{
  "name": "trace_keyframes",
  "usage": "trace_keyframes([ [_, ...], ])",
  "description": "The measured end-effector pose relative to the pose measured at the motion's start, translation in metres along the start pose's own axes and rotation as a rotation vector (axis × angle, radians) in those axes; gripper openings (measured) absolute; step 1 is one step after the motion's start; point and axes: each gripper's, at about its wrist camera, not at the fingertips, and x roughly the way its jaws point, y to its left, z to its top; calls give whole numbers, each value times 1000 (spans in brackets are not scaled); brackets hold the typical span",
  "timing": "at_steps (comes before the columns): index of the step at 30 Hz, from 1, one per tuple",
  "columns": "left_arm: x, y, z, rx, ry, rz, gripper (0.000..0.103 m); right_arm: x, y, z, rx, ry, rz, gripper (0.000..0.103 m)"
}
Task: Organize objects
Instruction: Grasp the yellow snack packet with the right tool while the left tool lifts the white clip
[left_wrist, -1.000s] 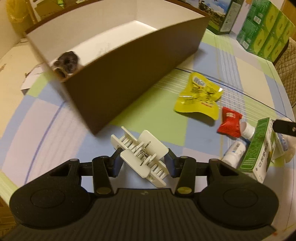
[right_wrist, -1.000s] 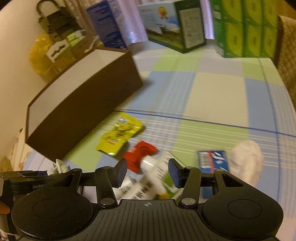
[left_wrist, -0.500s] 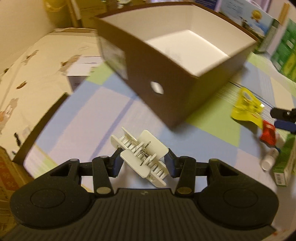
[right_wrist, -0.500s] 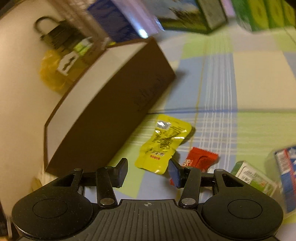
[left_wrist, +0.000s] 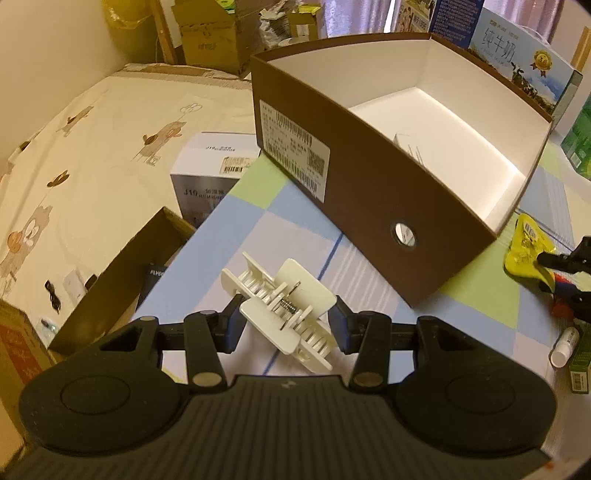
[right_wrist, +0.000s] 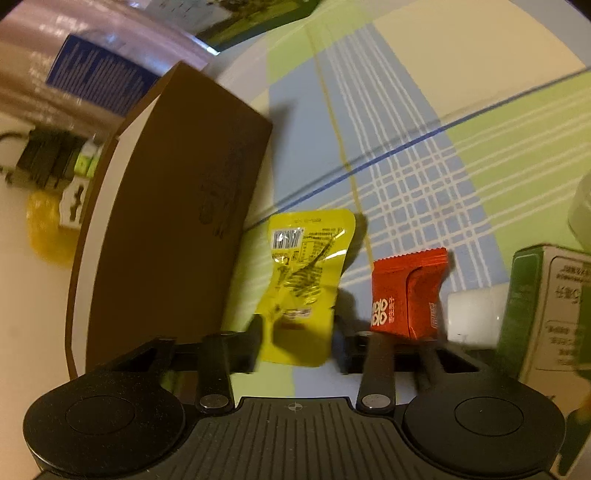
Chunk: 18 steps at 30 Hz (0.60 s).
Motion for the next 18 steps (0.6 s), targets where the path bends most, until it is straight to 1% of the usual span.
trace_keyframes([
  [2, 1, 3, 4, 13, -1, -11, 43, 0, -2, 1, 21, -7, 20, 9],
  [7, 1, 9, 19, 55, -1, -37, 43, -17, 5, 1, 12, -71, 48, 0],
  [9, 0, 12, 26, 71, -8, -54, 43, -20, 8, -7, -3, -95, 59, 0],
  [12, -7, 16, 40, 103, -36, -81, 43, -35, 20, -10, -48, -132, 42, 0],
  [16, -19, 17, 57, 147, -74, -121, 43, -53, 33, -23, -110, -181, 18, 0],
  [18, -24, 17, 67, 169, -91, -146, 43, -63, 39, -30, -120, -203, 21, 0],
])
